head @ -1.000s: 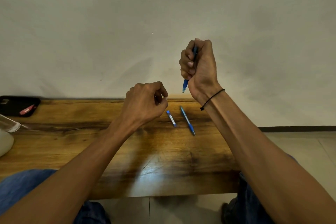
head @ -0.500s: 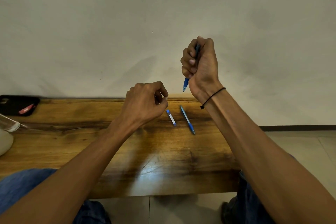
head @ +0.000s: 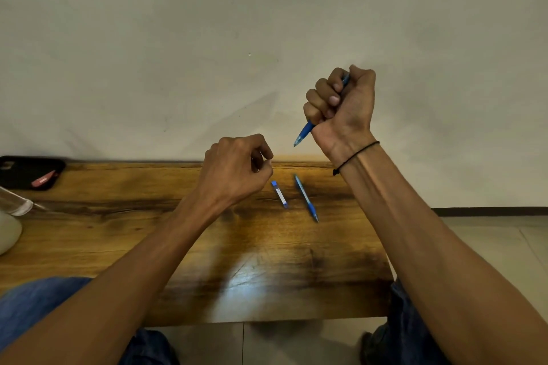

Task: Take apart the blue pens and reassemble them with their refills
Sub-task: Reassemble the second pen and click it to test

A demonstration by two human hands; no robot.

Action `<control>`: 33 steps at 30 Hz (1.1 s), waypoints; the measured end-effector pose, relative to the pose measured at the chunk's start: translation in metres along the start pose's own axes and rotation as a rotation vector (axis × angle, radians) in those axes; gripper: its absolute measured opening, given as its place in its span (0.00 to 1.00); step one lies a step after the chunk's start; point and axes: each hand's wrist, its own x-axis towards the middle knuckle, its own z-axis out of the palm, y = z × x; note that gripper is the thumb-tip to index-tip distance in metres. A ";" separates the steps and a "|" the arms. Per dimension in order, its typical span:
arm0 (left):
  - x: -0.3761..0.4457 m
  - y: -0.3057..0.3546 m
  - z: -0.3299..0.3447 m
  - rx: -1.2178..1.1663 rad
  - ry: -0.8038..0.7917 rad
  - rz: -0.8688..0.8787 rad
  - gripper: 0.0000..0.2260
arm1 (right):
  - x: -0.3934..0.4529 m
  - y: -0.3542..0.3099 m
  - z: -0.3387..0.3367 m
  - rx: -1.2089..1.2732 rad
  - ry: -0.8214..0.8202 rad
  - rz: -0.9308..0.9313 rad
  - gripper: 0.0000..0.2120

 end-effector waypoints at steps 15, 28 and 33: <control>0.001 -0.002 0.001 -0.003 -0.011 -0.012 0.06 | -0.004 -0.004 0.008 0.142 -0.006 0.056 0.22; 0.001 -0.005 0.002 0.005 -0.009 -0.012 0.06 | -0.004 -0.004 0.008 0.115 -0.023 0.048 0.22; 0.002 -0.005 0.002 0.003 -0.015 -0.016 0.06 | -0.004 -0.003 0.007 0.115 -0.021 0.047 0.22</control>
